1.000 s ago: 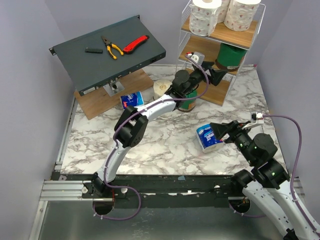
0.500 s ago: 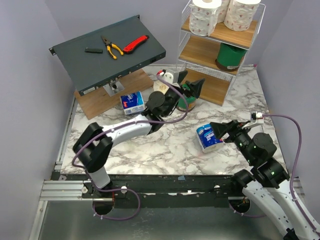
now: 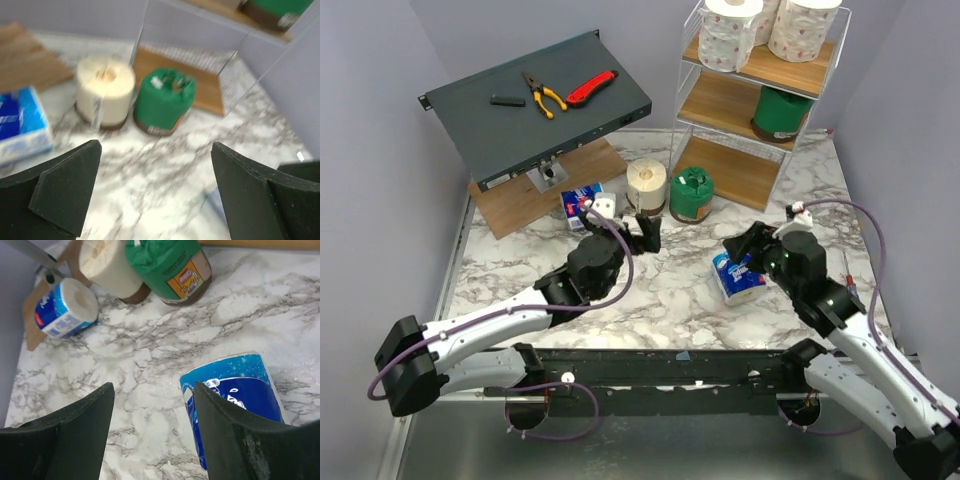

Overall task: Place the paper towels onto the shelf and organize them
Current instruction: Place the paper towel on the shelf, then adjust the paper towel at the center of the board.

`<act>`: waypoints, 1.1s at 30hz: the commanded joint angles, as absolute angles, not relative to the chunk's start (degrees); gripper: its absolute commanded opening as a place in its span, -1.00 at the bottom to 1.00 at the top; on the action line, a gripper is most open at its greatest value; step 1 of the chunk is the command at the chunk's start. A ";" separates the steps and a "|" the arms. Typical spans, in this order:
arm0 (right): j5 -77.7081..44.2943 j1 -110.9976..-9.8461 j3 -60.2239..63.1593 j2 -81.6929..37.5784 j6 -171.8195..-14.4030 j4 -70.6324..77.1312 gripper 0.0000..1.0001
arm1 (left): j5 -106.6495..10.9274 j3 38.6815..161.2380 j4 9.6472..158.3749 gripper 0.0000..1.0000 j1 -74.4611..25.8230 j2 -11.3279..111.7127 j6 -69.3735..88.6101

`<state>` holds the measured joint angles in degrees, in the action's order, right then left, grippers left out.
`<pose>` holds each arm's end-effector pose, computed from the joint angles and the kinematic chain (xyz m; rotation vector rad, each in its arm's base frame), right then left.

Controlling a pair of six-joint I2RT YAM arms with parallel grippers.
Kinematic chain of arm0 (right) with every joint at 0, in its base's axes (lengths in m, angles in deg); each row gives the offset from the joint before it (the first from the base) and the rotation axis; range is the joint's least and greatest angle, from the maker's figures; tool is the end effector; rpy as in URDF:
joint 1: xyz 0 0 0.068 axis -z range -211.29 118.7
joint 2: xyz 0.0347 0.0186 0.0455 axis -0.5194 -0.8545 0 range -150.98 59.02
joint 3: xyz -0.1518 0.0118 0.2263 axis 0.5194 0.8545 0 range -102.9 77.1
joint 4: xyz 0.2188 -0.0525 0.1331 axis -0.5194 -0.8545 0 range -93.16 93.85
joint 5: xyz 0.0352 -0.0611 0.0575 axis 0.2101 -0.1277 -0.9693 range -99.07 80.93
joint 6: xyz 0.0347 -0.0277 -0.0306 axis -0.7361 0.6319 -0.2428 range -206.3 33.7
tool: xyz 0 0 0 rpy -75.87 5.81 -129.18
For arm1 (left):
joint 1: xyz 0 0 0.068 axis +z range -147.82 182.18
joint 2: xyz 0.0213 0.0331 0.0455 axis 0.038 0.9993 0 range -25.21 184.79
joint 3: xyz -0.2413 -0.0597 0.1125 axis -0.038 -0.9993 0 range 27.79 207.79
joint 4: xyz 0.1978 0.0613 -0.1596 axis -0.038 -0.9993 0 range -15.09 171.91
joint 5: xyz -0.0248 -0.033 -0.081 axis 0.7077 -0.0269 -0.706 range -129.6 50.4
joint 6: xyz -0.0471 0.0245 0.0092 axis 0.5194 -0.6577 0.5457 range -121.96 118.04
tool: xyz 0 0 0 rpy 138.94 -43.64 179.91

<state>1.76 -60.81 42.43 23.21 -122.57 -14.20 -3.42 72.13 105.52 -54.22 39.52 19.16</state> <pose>0.1382 0.0706 0.2873 0.2449 1.9292 0.5945 0.1615 -0.2053 0.3289 -0.0387 1.5553 -0.5993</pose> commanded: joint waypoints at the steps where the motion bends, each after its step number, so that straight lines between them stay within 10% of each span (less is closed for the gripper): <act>1: 0.02 -60.65 38.51 14.60 -123.19 -9.99 0.32 | -1.40 64.09 85.90 0.97 -54.86 29.96 30.34; 33: 21.71 -69.79 0.81 -37.66 -99.49 0.41 0.31 | -8.55 37.63 76.85 0.94 -55.12 -7.07 40.78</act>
<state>19.53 -69.84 5.23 -34.19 -103.49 -3.14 -8.11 38.58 78.84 -54.94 -6.43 38.00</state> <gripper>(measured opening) 0.660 0.977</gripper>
